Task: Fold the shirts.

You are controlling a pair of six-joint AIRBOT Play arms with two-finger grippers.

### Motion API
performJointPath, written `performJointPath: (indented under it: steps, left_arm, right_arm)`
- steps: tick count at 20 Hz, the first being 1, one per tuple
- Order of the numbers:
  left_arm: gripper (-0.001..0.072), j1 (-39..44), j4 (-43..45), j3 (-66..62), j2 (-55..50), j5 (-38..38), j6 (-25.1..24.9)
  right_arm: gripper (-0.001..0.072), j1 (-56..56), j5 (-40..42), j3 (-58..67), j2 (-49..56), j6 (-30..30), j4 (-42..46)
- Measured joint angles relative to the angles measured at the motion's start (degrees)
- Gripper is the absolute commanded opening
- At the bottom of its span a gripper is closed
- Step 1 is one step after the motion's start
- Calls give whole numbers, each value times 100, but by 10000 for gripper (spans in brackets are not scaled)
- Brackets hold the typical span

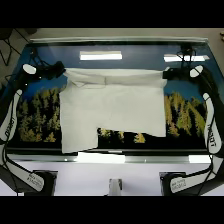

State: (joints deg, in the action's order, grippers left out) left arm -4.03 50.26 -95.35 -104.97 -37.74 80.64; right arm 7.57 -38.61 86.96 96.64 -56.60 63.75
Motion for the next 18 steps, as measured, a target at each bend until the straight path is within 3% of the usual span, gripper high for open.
performJointPath:
  steps: [3,6,7,8,9,10,12,18]
  left_arm:
    - [33,-201,129,-4,37,-1132,-426]
    - [34,-376,485,37,-13,-2302,-328]
    - [59,-391,538,50,-61,-2538,-236]
    - [217,-402,540,63,-109,-2695,-144]
    - [464,-402,522,74,-153,-2839,-63]
    - [570,-404,452,72,-175,-2944,9]
    - [569,-476,323,-13,-170,-3244,153]
    - [567,-1069,992,186,437,-4695,291]
  right_arm:
    - [40,0,-1362,-2,-72,190,341]
    - [41,0,-2535,-186,-59,155,664]
    - [87,0,-2719,-273,-22,107,673]
    - [291,0,-2870,-354,26,37,656]
    - [484,2,-2942,-409,61,2,592]
    - [564,7,-3005,-444,81,-39,492]
    - [614,2,-3104,-463,31,-63,398]
    - [574,457,-4124,-538,-466,-4,1054]
